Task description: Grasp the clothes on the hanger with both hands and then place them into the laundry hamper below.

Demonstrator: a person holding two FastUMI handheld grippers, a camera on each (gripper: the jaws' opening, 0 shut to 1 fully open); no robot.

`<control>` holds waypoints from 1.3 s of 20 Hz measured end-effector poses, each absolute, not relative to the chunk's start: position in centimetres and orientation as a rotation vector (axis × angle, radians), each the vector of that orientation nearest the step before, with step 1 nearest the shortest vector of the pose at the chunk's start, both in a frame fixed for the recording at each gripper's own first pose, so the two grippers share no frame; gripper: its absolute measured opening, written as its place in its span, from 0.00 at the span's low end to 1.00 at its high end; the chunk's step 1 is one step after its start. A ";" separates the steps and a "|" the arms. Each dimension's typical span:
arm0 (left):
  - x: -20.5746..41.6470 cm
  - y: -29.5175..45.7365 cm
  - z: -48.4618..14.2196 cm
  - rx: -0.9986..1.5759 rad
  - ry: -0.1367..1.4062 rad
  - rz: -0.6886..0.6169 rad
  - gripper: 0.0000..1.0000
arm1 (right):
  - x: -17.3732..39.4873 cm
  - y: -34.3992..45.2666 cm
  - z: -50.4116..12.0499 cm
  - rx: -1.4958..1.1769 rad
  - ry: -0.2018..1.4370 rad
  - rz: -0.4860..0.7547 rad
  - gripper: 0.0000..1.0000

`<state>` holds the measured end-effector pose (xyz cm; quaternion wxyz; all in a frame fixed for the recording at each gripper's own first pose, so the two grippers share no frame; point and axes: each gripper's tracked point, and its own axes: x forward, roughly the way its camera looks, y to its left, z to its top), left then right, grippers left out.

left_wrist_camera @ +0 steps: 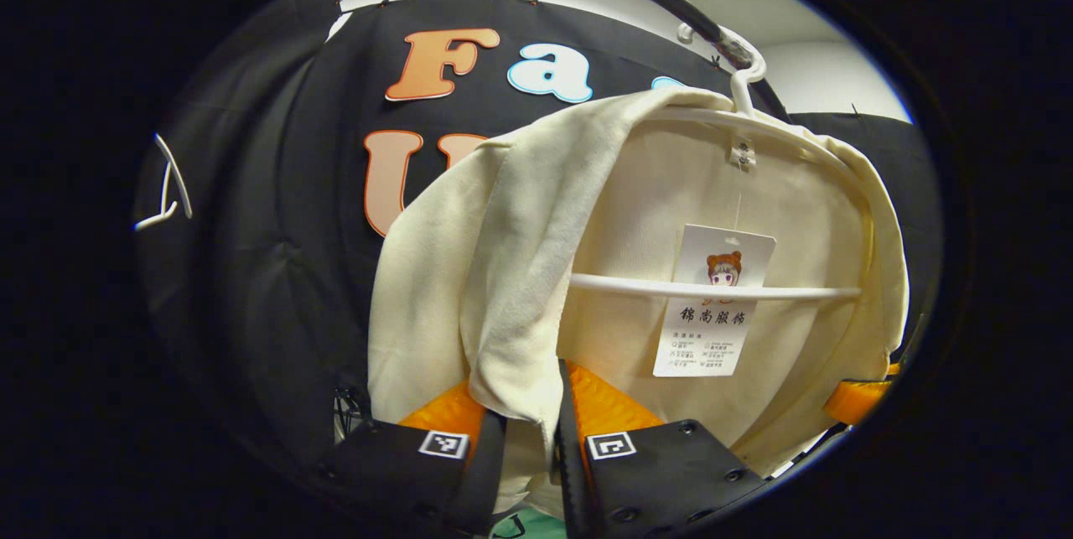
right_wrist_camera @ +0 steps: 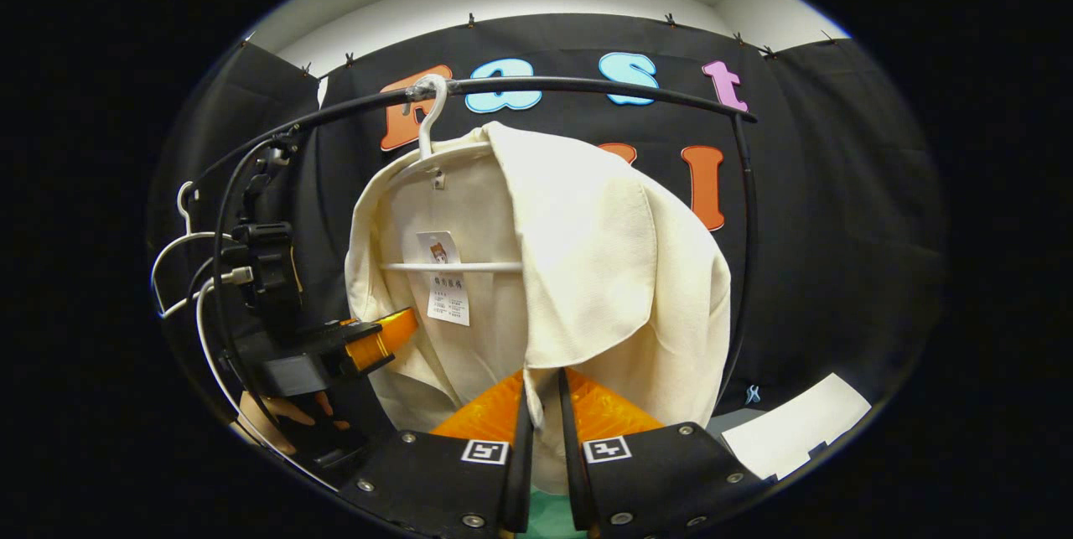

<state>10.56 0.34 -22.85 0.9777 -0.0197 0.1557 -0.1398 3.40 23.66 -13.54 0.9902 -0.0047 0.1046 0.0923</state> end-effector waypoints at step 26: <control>7.2 11.1 -6.7 -0.022 0.133 -0.149 0.07 | 2.5 14.8 0.9 -0.103 0.017 0.222 0.00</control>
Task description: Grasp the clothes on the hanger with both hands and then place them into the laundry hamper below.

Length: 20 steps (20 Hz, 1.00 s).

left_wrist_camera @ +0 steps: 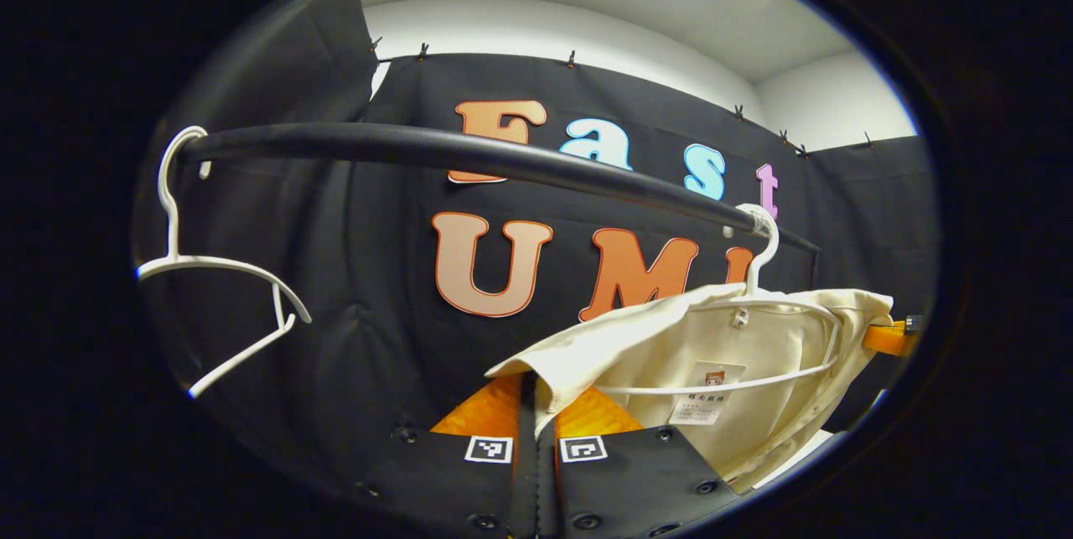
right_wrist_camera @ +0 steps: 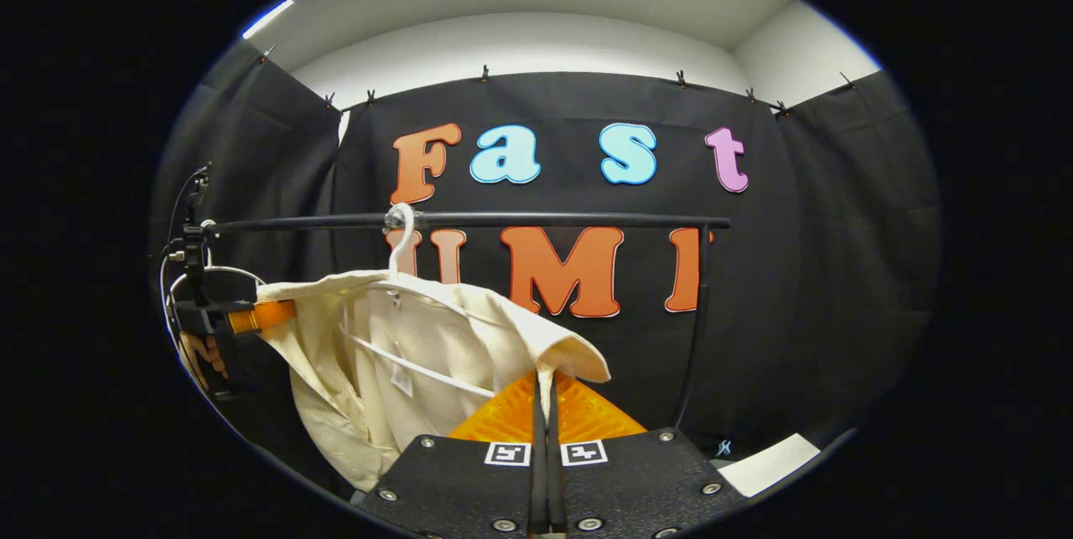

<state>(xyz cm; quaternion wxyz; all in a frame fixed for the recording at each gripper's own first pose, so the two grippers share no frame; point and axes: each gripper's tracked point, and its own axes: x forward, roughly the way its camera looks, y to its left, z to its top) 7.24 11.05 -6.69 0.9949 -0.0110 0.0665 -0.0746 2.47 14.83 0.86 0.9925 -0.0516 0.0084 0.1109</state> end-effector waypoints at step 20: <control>12.3 12.5 -8.3 0.046 0.162 -0.109 0.07 | 12.1 10.1 0.0 -0.152 0.093 0.199 0.00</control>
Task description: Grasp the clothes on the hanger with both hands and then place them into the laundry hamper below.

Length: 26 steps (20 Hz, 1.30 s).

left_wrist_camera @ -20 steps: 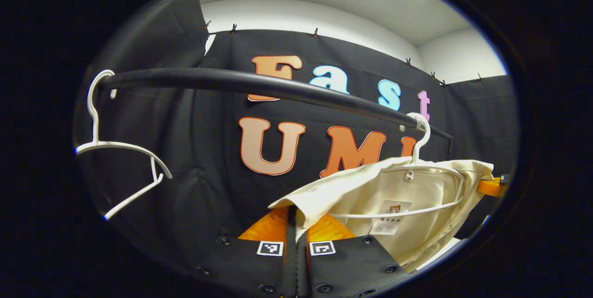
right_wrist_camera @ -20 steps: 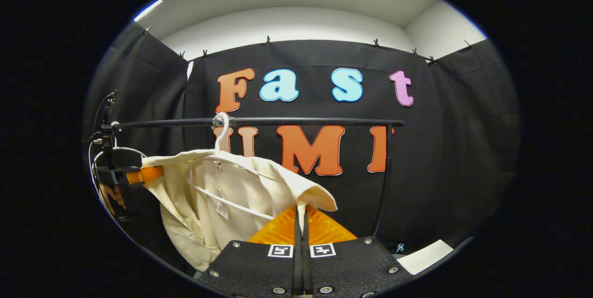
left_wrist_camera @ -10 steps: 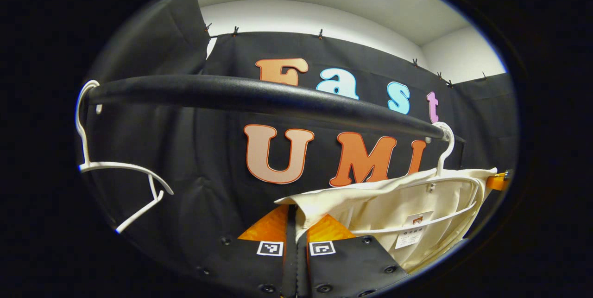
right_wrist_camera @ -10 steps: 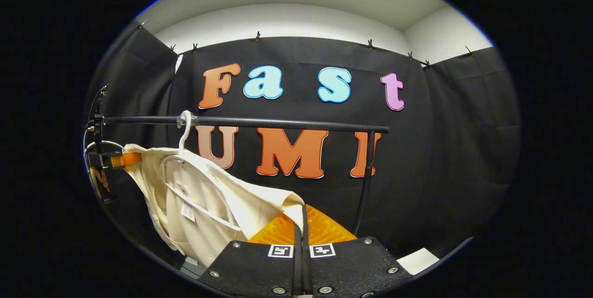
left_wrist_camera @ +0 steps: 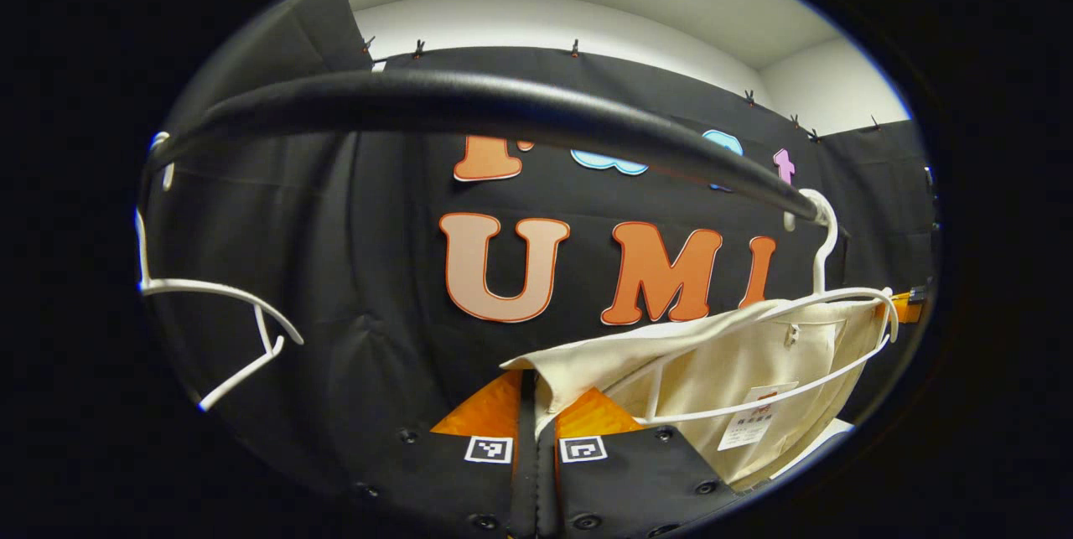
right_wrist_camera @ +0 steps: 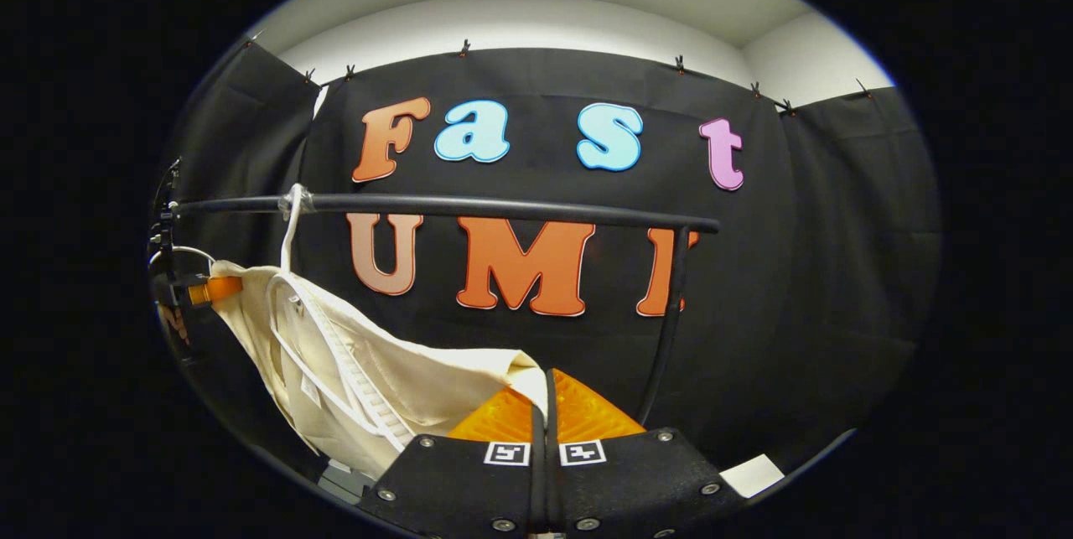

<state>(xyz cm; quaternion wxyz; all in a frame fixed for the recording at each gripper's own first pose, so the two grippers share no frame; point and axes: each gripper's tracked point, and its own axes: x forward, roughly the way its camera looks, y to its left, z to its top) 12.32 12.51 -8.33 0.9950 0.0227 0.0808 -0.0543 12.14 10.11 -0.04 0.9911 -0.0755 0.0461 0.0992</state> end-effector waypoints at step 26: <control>3.7 11.0 -23.2 0.025 0.442 -0.104 0.07 | 7.0 8.8 -18.1 0.040 0.387 0.264 0.00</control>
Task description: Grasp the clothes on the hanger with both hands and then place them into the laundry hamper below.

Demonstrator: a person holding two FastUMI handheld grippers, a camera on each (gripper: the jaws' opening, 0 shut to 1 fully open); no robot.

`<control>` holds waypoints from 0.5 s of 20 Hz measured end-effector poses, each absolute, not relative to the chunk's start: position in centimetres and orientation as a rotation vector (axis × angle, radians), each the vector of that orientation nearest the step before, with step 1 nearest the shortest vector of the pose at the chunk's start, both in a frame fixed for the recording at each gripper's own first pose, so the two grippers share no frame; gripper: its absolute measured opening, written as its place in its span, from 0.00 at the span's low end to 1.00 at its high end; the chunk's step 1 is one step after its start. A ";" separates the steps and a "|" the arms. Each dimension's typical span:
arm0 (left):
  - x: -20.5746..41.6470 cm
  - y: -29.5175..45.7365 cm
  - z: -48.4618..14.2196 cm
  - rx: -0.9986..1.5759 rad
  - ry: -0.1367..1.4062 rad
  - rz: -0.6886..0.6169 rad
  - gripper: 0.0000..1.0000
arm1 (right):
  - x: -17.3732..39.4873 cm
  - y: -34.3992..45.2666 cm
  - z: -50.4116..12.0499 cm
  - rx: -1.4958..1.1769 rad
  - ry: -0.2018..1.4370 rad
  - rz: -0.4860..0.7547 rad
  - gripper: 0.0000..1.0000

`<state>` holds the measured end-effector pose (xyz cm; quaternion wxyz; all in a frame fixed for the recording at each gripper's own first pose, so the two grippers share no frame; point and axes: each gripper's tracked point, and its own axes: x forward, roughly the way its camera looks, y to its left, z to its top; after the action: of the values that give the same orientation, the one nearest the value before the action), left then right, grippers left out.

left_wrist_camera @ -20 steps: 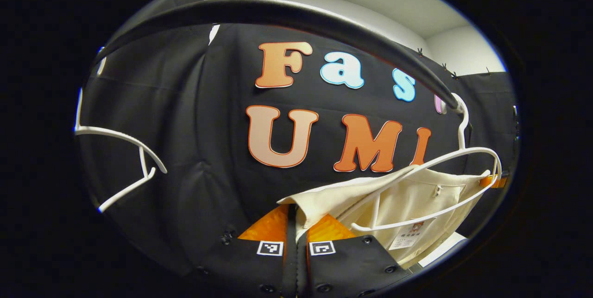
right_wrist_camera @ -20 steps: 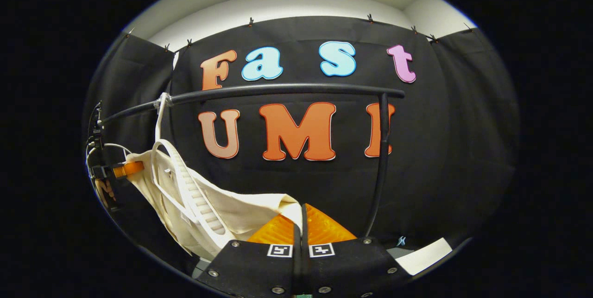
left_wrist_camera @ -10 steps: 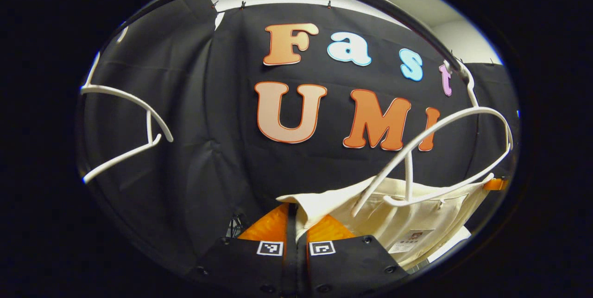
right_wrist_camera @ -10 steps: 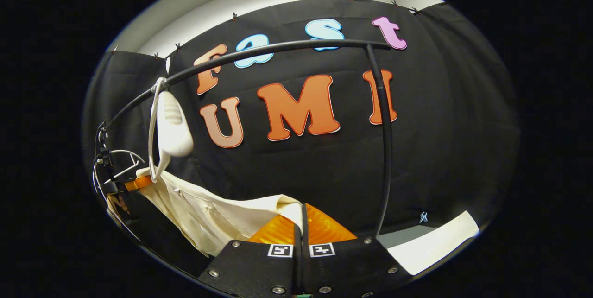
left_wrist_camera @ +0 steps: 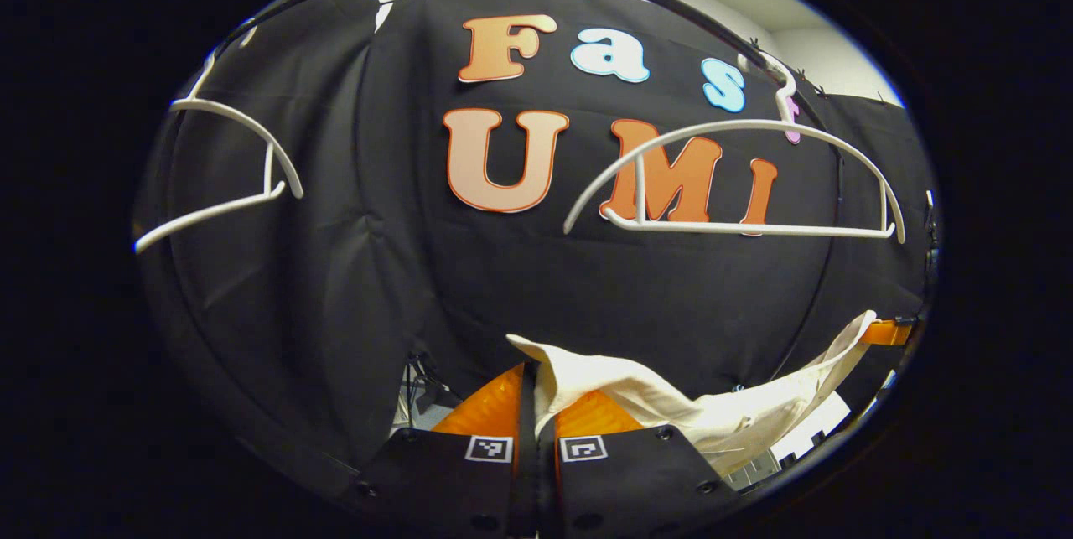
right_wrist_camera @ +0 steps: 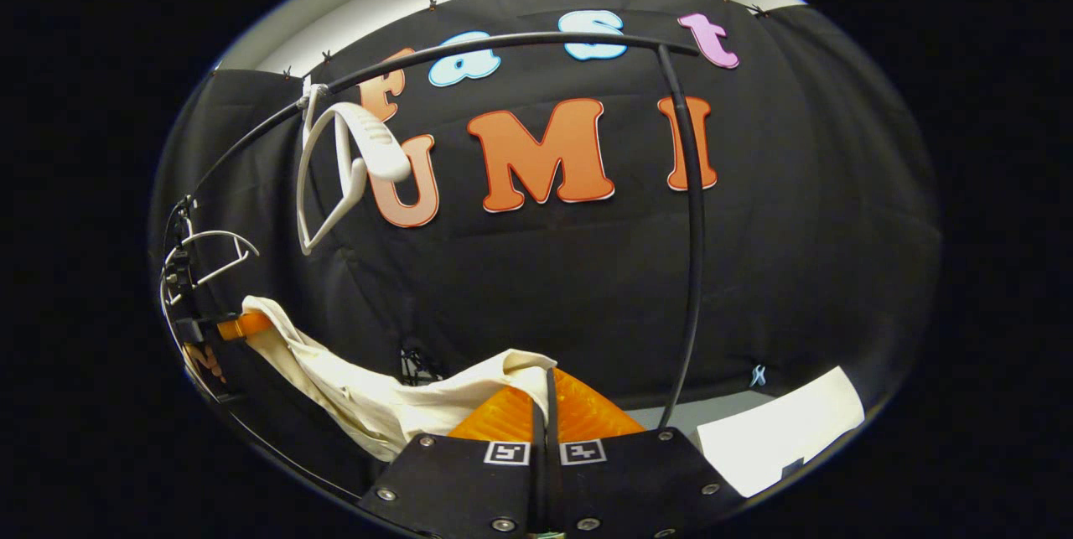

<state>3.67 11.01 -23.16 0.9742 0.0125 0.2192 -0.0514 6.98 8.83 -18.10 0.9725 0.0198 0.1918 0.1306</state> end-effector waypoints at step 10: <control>0.2 5.6 -28.8 0.021 0.568 -0.202 0.07 | 4.5 9.3 -26.2 0.041 0.520 0.279 0.00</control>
<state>0.20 5.59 -28.76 0.9548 0.0102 0.2799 -0.0995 4.50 9.32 -26.16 0.9566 0.0204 0.2560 0.1373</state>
